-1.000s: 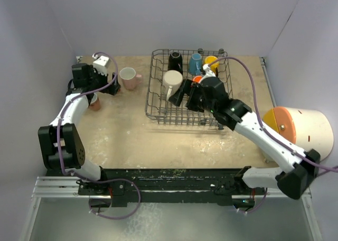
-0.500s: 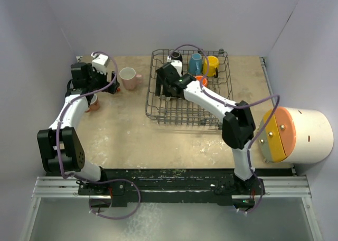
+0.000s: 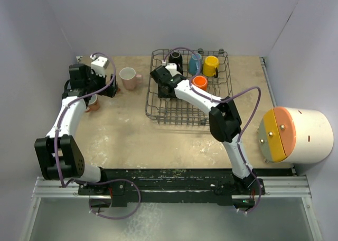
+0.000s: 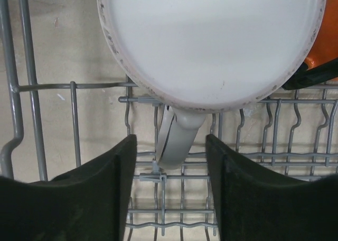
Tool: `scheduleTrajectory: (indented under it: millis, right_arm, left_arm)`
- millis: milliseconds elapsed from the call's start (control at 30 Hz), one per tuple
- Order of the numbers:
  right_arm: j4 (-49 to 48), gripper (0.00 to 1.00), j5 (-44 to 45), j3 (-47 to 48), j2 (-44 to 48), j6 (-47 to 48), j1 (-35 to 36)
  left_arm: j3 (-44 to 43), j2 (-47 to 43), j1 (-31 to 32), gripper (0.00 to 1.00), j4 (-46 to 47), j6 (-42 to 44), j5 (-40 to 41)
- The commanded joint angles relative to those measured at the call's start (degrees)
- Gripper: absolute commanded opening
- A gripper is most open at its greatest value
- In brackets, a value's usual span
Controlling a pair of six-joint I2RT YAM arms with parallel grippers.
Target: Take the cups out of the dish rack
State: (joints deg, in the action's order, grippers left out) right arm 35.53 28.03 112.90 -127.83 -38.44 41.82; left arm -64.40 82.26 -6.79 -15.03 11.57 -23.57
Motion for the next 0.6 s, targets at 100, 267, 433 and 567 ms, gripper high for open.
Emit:
scheduleTrajectory:
  millis: [100,267,433,567]
  right_arm:
    - [0.2,0.38,3.5,3.3,0.5,0.5,-0.3]
    - [0.2,0.19,4.1,3.2,2.3,1.2,-0.3]
    - [0.6,0.21,4.2,2.6,2.6,1.9,-0.3]
    - [-1.3,0.47,2.6,0.4,2.7,1.6,-0.3]
  left_arm:
    - [-3.3,-3.5,-0.3,0.99,-4.8,1.1,0.1]
    - [-4.2,-4.3,-0.3,0.99,-7.4,0.7,-1.6]
    - [-5.7,-5.0,-0.3,0.99,-10.2,0.0,-4.4]
    - [-6.2,-6.3,-0.3,0.99,-11.9,0.2,-5.0]
